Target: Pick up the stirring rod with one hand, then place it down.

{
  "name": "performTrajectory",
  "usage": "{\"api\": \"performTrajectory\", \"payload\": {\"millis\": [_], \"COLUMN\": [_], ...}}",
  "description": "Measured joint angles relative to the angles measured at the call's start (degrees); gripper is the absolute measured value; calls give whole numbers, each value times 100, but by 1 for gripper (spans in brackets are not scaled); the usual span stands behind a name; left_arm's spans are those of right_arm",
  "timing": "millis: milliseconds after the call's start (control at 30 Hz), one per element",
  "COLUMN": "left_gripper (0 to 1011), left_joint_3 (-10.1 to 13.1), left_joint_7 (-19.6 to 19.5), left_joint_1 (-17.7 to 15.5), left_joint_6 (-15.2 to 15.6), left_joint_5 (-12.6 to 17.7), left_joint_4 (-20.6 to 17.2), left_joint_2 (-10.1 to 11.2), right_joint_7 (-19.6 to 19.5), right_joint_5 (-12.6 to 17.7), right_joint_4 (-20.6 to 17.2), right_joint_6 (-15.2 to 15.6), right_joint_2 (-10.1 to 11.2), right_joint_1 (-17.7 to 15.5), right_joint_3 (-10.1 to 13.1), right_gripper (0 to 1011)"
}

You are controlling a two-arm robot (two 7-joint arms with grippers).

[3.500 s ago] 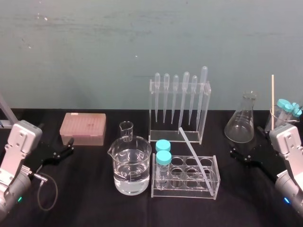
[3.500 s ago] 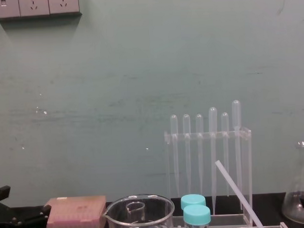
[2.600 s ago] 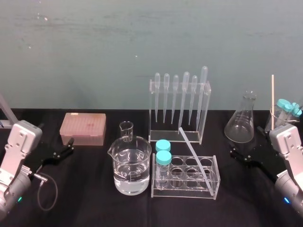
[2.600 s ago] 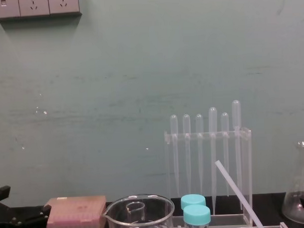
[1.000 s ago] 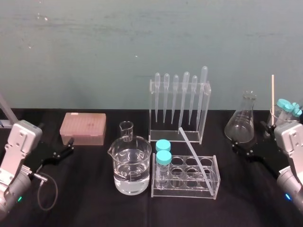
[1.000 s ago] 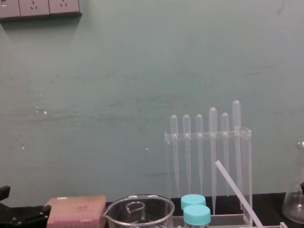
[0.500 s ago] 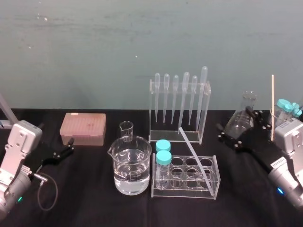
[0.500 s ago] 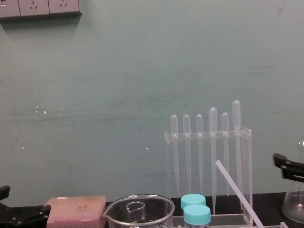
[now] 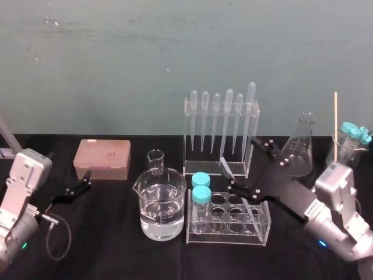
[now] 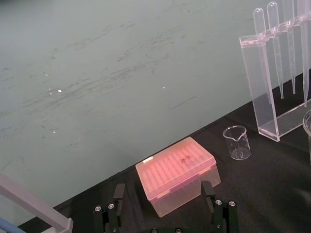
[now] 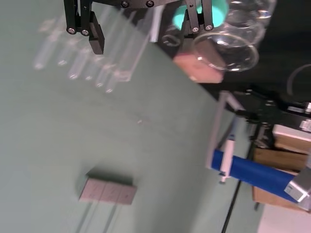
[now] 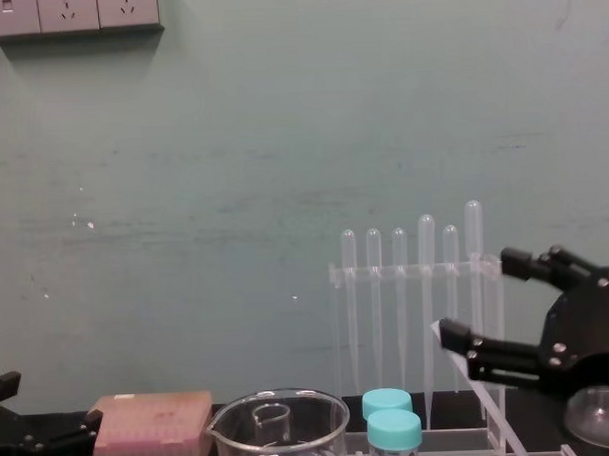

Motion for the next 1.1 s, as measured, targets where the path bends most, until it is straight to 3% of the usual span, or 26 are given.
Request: {"api": "performTrajectory", "payload": {"millis": [167, 267, 467, 633, 1100], "left_gripper": [1000, 1000, 1000, 1000, 1000], "left_joint_3": [0, 0, 0, 0, 0], "left_joint_7": [0, 0, 0, 0, 0], "left_joint_1": [0, 0, 0, 0, 0], "left_joint_6": [0, 0, 0, 0, 0], "left_joint_5": [0, 0, 0, 0, 0], "left_joint_4": [0, 0, 0, 0, 0], "left_joint_2": [0, 0, 0, 0, 0], "right_joint_7": [753, 1025, 1330, 1391, 1386], "right_joint_5": [873, 1192, 1480, 1526, 1526], "right_joint_4": [213, 337, 530, 595, 583], "right_joint_6": [784, 1221, 1951, 2282, 2191], "right_joint_2": [-108, -169, -277, -322, -310], "right_joint_1": [209, 318, 502, 552, 543], "right_joint_3": [-18, -6, -3, 5, 6], "right_gripper": [1003, 1003, 1003, 1003, 969]}}
